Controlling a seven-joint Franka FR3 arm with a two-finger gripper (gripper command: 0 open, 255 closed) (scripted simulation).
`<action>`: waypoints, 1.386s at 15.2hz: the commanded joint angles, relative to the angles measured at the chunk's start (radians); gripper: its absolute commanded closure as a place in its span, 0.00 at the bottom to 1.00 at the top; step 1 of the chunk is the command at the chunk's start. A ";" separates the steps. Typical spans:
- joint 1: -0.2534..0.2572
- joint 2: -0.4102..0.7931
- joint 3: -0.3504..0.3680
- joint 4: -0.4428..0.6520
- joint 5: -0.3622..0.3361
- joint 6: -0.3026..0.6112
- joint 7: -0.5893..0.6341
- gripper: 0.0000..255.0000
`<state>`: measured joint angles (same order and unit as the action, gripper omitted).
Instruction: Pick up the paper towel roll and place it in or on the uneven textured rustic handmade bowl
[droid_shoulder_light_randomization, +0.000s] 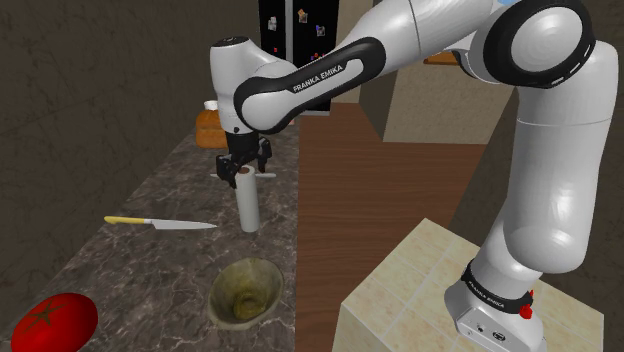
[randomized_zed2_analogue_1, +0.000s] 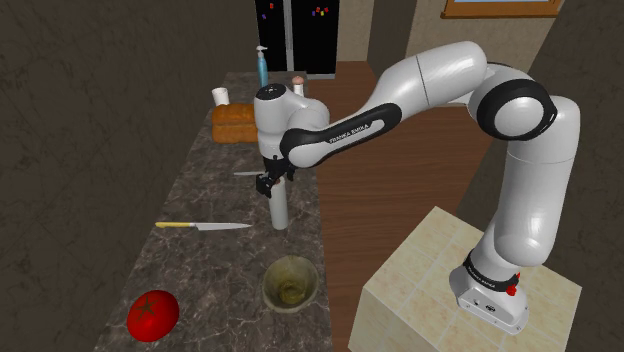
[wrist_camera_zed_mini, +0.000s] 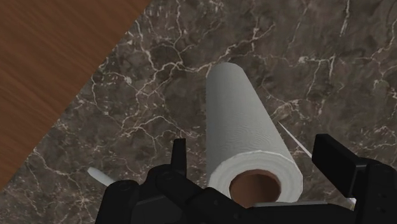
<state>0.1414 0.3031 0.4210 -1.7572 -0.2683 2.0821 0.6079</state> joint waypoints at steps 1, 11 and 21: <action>0.000 0.000 0.000 0.000 0.000 0.001 0.000 0.00; 0.000 0.000 0.000 -0.001 0.000 0.001 0.000 1.00; -0.002 -0.030 0.008 0.068 0.023 -0.093 -0.023 1.00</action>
<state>0.1402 0.2728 0.4289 -1.7032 -0.2471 2.0022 0.5896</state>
